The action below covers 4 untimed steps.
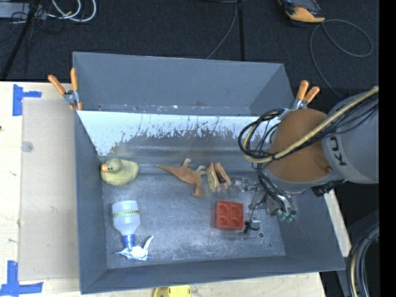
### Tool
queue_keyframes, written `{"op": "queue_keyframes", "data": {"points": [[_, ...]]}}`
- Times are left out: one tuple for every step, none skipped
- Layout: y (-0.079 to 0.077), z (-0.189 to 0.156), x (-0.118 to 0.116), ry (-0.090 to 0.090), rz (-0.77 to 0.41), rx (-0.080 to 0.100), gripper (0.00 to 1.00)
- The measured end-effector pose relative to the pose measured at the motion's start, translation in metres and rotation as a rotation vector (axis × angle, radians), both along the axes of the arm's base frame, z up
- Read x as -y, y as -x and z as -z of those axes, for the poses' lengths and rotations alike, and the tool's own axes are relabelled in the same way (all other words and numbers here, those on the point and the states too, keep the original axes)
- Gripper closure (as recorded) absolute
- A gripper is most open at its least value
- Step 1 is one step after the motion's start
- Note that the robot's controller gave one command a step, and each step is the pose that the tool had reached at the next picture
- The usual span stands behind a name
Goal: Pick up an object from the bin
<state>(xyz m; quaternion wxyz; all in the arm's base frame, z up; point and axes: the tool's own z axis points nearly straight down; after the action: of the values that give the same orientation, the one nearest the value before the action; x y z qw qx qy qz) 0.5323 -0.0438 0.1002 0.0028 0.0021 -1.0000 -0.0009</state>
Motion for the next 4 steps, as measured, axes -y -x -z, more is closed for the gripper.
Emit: {"op": "queue_keyframes", "data": {"points": [[0.010,0.030,-0.014,0.002,0.056,0.004,1.00],[0.010,0.030,-0.014,0.002,0.055,0.004,1.00],[0.011,0.027,-0.014,0.002,0.055,0.000,1.00],[0.012,0.017,-0.014,0.001,0.055,0.000,1.00]]}}
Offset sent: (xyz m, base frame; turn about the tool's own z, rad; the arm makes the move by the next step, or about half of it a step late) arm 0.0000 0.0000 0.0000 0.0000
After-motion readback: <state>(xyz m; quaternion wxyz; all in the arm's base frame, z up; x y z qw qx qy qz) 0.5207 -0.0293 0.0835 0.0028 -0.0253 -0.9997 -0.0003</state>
